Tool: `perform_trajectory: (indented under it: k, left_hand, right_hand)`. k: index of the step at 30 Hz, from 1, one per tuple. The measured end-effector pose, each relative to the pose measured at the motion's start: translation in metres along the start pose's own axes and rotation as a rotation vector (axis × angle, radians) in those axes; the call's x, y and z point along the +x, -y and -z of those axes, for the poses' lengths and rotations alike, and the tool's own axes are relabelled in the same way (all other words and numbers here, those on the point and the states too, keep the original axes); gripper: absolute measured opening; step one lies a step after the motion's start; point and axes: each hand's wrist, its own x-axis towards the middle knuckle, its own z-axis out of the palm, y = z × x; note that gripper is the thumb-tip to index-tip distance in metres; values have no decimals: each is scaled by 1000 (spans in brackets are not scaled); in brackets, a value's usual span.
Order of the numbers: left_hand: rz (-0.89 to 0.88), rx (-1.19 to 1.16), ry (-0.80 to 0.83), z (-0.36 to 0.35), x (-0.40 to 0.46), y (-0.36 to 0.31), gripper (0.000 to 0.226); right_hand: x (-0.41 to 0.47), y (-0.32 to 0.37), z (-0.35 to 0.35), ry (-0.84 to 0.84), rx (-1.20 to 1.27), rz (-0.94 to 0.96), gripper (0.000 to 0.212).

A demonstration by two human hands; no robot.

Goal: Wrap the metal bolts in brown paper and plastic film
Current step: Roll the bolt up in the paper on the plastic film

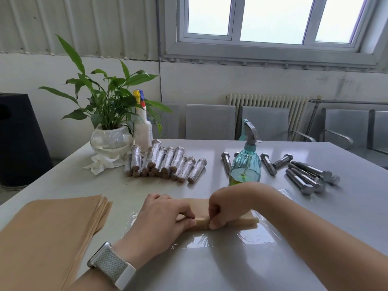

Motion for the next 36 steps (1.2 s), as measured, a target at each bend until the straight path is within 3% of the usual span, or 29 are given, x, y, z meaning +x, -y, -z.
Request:
perform_trajectory:
  k: [2, 6, 11, 13, 17, 29, 33, 36]
  left_hand:
    - [13, -21, 2, 0, 0, 1, 22]
    - [13, -48, 20, -1, 1, 4, 20]
    - [25, -52, 24, -2, 3, 3, 14]
    - [34, -52, 21, -1, 4, 4, 16]
    - [26, -53, 31, -1, 3, 3, 16]
    - [28, -49, 15, 2, 3, 0, 19]
    - [35, 8, 42, 3, 3, -2, 22]
    - [-11, 77, 47, 4, 4, -5, 23]
  right_hand:
    - [1, -4, 1, 20, -15, -68, 50]
    - [-6, -17, -14, -111, 1, -153, 75]
    - [-11, -16, -15, -129, -81, -222, 84]
    - [-3, -17, 0, -221, -27, -192, 80]
    - [24, -14, 14, -389, 189, -75, 49]
    - [30, -14, 10, -255, 227, -75, 51]
    - [22, -11, 11, -278, 88, 27, 23]
    - [11, -9, 15, -246, 131, 72, 21]
